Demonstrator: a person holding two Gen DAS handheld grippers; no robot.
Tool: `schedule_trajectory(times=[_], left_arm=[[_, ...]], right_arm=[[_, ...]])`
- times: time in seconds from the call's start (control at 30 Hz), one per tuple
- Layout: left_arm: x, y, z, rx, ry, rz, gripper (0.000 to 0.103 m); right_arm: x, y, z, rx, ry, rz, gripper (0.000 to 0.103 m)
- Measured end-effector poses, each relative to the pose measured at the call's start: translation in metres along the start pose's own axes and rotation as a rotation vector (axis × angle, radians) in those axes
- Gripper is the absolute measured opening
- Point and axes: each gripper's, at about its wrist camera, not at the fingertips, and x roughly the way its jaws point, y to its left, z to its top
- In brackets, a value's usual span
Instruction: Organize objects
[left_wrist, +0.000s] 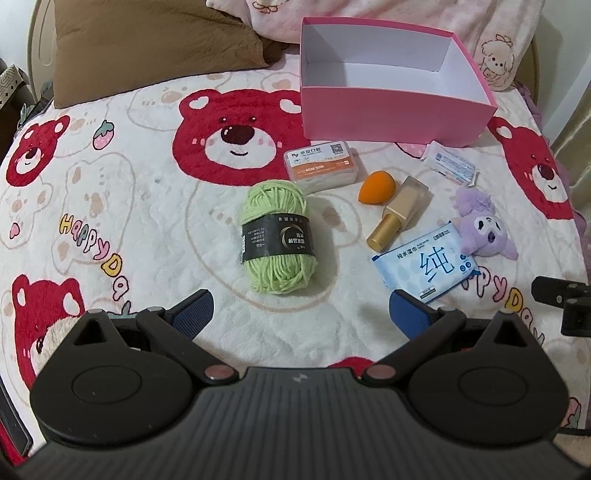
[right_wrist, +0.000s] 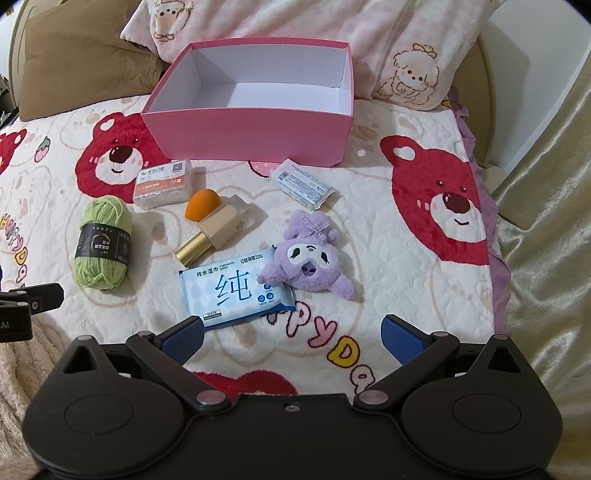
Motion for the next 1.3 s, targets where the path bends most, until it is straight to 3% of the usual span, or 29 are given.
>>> schedule_trajectory(times=[0.23, 1.3], left_arm=[[-0.0050, 0.0024, -0.0004, -0.036, -0.001, -0.033, 0.103], [-0.0051, 0.0011, -0.0003, -0.025, 0.004, -0.030, 0.103]], right_arm=[[0.0010, 0.0016, 0.0016, -0.008, 0.009, 0.005, 0.103], [0.0031, 0.0012, -0.0007, -0.019, 0.008, 0.010, 0.103]])
